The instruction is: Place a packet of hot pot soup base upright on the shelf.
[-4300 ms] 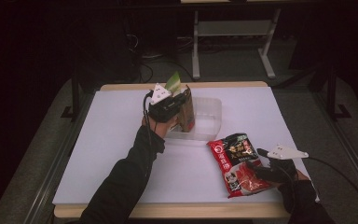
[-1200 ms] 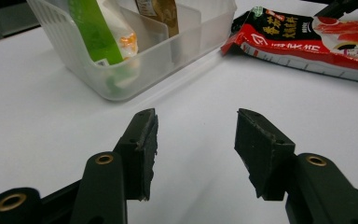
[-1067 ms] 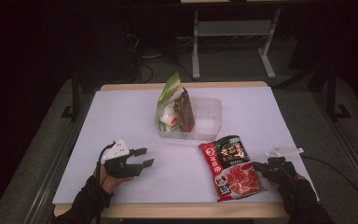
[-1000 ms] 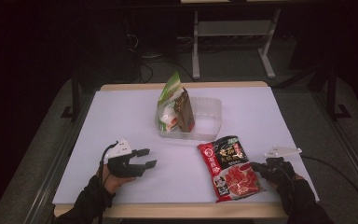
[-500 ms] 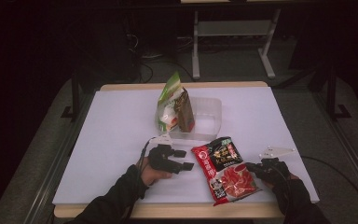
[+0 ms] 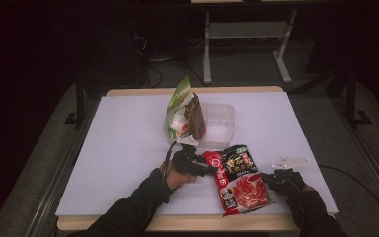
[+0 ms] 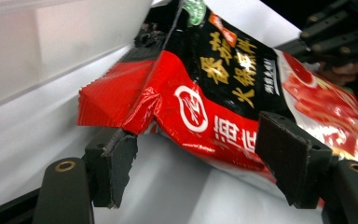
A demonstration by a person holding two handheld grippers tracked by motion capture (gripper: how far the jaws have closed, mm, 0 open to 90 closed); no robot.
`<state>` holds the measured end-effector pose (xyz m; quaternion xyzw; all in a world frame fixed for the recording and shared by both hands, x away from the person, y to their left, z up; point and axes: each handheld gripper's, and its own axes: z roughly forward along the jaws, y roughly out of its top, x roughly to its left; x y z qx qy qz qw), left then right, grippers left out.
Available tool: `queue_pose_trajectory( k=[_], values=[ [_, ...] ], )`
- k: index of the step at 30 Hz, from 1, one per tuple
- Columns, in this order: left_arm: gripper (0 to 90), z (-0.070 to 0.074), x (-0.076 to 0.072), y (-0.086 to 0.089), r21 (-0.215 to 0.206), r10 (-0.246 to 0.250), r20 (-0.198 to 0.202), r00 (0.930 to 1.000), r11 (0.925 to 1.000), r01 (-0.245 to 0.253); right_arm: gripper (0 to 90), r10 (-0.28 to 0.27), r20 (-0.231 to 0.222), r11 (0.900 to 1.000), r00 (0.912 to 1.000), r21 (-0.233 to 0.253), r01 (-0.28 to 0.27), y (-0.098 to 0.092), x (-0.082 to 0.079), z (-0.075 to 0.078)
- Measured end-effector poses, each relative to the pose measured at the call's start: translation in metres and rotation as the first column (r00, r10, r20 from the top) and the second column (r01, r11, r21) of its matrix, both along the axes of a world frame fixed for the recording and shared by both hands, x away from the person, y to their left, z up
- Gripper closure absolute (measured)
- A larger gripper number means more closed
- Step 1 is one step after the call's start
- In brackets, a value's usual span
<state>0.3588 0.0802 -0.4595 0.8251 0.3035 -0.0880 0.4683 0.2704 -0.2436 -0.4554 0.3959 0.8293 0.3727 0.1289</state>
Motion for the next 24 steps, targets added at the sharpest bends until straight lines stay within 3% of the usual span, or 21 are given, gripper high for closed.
queue_pose_trajectory(
  k=[7,9,11,17,20,24],
  values=[
    [29.2,-0.001,0.004,-0.004,0.005,0.035,-0.014,0.9993,0.9994,-0.035,89.7,0.021,0.013,1.000,0.9997,-0.006,-0.021,0.004,0.000,0.000],
    [27.0,0.000,0.003,-0.003,0.002,0.023,-0.013,0.9997,0.9997,-0.023,89.7,0.024,0.017,1.000,0.9996,-0.010,-0.024,0.005,0.000,0.000],
    [25.0,-0.001,0.004,-0.002,-0.006,0.042,-0.012,0.9991,0.9991,-0.042,89.7,0.042,0.027,0.999,0.9988,-0.015,-0.041,0.007,-0.001,0.000],
    [24.9,-0.001,0.003,-0.005,0.003,0.007,-0.006,1.0000,1.0000,-0.007,89.7,0.070,0.043,0.997,0.9966,-0.039,-0.068,0.017,-0.002,0.000],
    [25.1,-0.001,0.003,-0.006,0.004,0.015,-0.002,0.9999,0.9999,-0.015,89.7,0.084,0.052,0.996,0.9951,-0.046,-0.082,0.020,-0.002,0.000],
    [31.3,0.000,0.002,-0.002,-0.041,0.032,0.012,0.9994,0.9987,-0.032,89.7,0.089,0.056,0.995,0.9944,-0.047,-0.086,0.023,-0.002,0.000]
  ],
)
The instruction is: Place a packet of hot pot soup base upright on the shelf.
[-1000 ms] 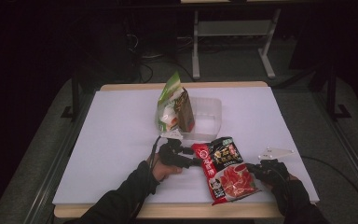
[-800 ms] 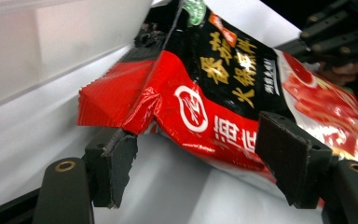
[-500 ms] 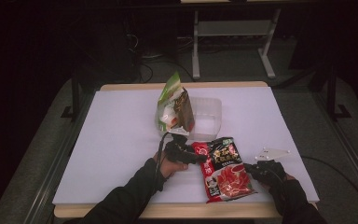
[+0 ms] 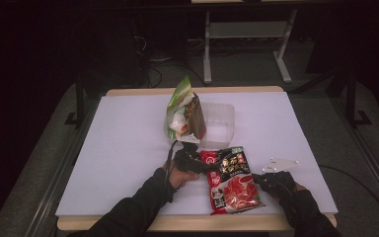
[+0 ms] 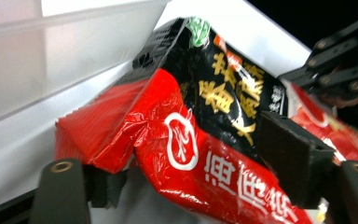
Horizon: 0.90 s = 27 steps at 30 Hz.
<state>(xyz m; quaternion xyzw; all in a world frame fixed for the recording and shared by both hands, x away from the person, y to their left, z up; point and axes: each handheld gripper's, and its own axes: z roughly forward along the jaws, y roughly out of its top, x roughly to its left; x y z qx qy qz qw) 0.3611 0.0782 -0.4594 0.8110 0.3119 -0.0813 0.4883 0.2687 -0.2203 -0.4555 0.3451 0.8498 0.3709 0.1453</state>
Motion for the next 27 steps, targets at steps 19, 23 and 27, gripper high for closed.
queue_pose_trajectory(
  k=[19,23,27],
  values=[
    [76.4,0.016,-0.014,0.017,-0.146,0.059,0.176,0.9826,0.9887,-0.034,89.7,0.037,0.022,0.999,0.9991,0.003,-0.037,0.007,-0.002,0.001],
    [77.5,0.024,-0.019,0.019,-0.162,0.074,0.210,0.9749,0.9860,-0.040,89.6,0.040,0.022,0.999,0.9990,0.015,-0.040,0.007,-0.003,0.002],
    [77.7,0.036,-0.025,0.023,-0.181,0.095,0.250,0.9635,0.9822,-0.050,83.5,0.045,0.014,0.998,0.9989,0.037,-0.045,0.002,-0.003,0.002]
  ],
)
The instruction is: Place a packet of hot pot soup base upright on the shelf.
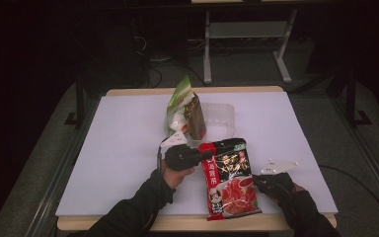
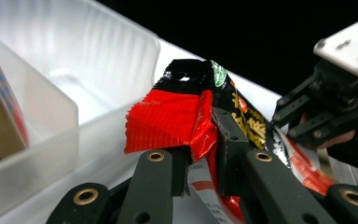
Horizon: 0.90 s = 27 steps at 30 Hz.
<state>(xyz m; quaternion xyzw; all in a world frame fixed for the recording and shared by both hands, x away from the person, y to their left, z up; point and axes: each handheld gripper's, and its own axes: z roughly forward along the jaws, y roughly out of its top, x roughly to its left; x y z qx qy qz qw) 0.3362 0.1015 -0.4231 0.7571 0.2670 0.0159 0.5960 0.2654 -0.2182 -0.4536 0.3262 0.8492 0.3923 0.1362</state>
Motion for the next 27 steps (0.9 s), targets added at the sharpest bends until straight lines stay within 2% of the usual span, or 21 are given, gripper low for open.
queue_pose_trajectory(
  k=[2,8,14,18,22,27],
  values=[
    [77.6,0.006,-0.003,0.002,-0.011,0.007,0.016,0.9998,0.9999,-0.007,83.5,0.002,0.001,1.000,1.0000,0.018,-0.002,-0.004,-0.001,0.001],
    [77.4,0.029,-0.012,0.012,-0.050,0.033,0.068,0.9971,0.9983,-0.029,81.7,-0.050,0.039,0.996,0.9980,0.075,0.047,-0.025,-0.006,0.008],
    [77.1,0.046,-0.018,0.024,-0.079,0.071,0.125,0.9896,0.9950,-0.061,83.1,-0.064,0.071,0.993,0.9954,0.104,0.057,-0.031,-0.011,0.014],
    [77.3,0.053,-0.020,0.031,-0.109,0.102,0.137,0.9853,0.9903,-0.087,82.5,-0.054,0.088,0.992,0.9947,0.120,0.043,-0.031,-0.012,0.016],
    [79.6,0.059,-0.021,0.037,-0.129,0.111,0.146,0.9830,0.9873,-0.093,86.9,-0.038,0.066,0.990,0.9971,0.136,0.029,-0.033,-0.011,0.015],
    [80.7,0.061,-0.020,0.041,-0.128,0.118,0.156,0.9806,0.9868,-0.099,89.5,-0.035,0.068,0.989,0.9970,0.147,0.025,-0.033,-0.012,0.015]
  ],
)
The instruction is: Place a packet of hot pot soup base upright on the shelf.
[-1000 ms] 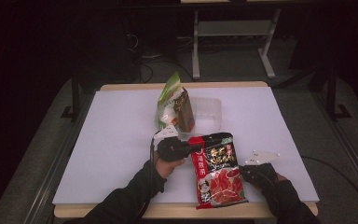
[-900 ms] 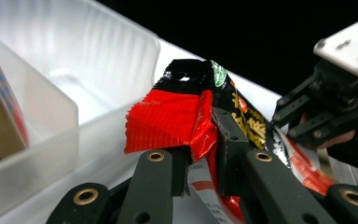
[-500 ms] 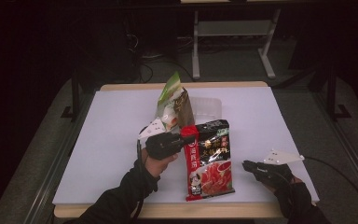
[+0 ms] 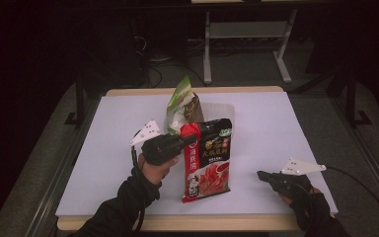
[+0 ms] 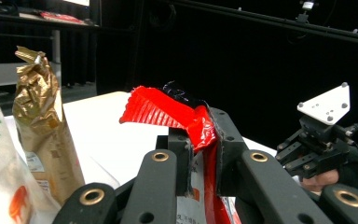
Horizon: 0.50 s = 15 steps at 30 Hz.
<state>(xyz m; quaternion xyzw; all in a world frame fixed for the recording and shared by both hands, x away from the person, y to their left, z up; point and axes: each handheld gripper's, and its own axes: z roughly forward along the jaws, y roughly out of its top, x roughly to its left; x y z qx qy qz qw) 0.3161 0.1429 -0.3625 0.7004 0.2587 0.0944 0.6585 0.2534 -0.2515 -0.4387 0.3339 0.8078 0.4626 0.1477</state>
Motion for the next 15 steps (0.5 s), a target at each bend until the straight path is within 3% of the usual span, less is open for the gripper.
queue_pose_trajectory(
  k=[7,15],
  values=[
    [83.8,0.008,-0.004,0.000,-0.003,-0.012,0.044,0.9989,0.9999,0.012,89.2,0.004,0.001,1.000,1.0000,-0.011,-0.004,0.001,0.000,-0.001],
    [86.3,0.025,-0.010,0.002,-0.024,0.018,0.097,0.9951,0.9996,-0.015,85.3,-0.025,-0.003,1.000,0.9997,0.002,0.025,-0.003,0.001,-0.001]
  ],
)
